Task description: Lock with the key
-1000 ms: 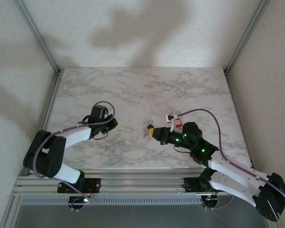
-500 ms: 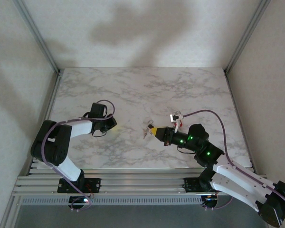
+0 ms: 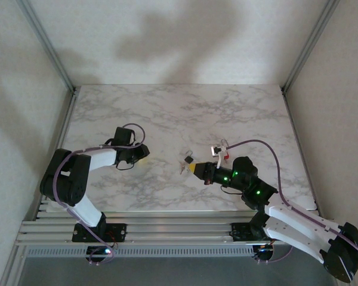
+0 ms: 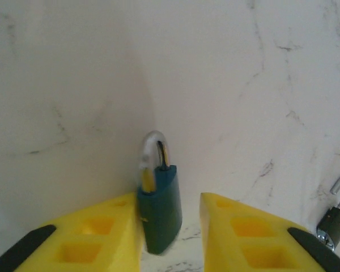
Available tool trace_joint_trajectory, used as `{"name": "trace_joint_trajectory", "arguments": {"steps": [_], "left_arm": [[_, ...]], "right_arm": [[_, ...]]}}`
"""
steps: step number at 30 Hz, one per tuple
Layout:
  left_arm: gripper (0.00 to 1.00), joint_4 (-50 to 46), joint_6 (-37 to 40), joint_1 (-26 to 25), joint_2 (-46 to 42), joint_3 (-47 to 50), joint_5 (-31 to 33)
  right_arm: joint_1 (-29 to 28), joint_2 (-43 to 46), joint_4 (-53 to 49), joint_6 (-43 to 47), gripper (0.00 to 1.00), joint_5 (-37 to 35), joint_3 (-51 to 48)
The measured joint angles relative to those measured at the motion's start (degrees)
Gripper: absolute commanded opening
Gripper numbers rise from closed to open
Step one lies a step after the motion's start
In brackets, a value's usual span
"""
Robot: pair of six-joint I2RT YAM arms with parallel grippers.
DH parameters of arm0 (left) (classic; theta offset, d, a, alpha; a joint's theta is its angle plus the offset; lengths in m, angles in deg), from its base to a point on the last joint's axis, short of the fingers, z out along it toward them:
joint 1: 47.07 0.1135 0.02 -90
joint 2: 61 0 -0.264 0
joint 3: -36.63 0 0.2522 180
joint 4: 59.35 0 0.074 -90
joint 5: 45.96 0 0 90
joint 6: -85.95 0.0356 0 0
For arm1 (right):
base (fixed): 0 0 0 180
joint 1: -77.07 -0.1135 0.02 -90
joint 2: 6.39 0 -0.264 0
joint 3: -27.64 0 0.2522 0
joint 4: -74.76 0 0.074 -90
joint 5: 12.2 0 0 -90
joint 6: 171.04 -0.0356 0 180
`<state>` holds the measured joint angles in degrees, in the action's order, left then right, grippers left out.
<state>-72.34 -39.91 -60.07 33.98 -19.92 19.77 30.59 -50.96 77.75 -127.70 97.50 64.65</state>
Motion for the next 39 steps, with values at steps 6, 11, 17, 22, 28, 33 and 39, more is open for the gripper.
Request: {"name": "trace_joint_trajectory", "arguments": {"steps": [6, 11, 17, 22, 28, 33, 39], "left_arm": [[0.44, -1.77, 0.09, 0.04, -0.09, -1.20, 1.09], [0.55, -6.82, 0.20, 0.76, -1.55, -3.08, 5.03], [0.79, -14.67, 1.95, 1.40, -6.16, -9.81, 9.77], [0.99, -15.80, 3.78, 2.34, -9.46, -18.01, 12.52], [1.00, -15.74, 4.20, 2.38, -10.05, -23.19, 17.84], [1.00, -13.64, 5.01, 2.38, -12.61, -22.69, 23.82], [1.00, -6.51, 6.60, 2.38, -24.48, -10.78, 28.92]], "right_arm": [[0.00, -0.42, -0.20, 0.02, 0.00, -0.02, 0.00], [0.00, -2.12, -1.07, 0.22, 0.00, -0.09, 0.15], [0.02, -8.22, -1.09, 0.20, 0.00, -0.33, 2.67], [0.04, -18.36, -0.26, 0.17, 0.00, -0.52, 7.63], [0.11, -31.58, 1.31, 0.35, 0.00, -0.20, 15.41], [0.11, -42.86, 1.75, 1.11, 0.00, 0.00, 24.17], [0.11, -54.14, 1.75, 1.51, 0.00, 1.01, 33.29]]}}
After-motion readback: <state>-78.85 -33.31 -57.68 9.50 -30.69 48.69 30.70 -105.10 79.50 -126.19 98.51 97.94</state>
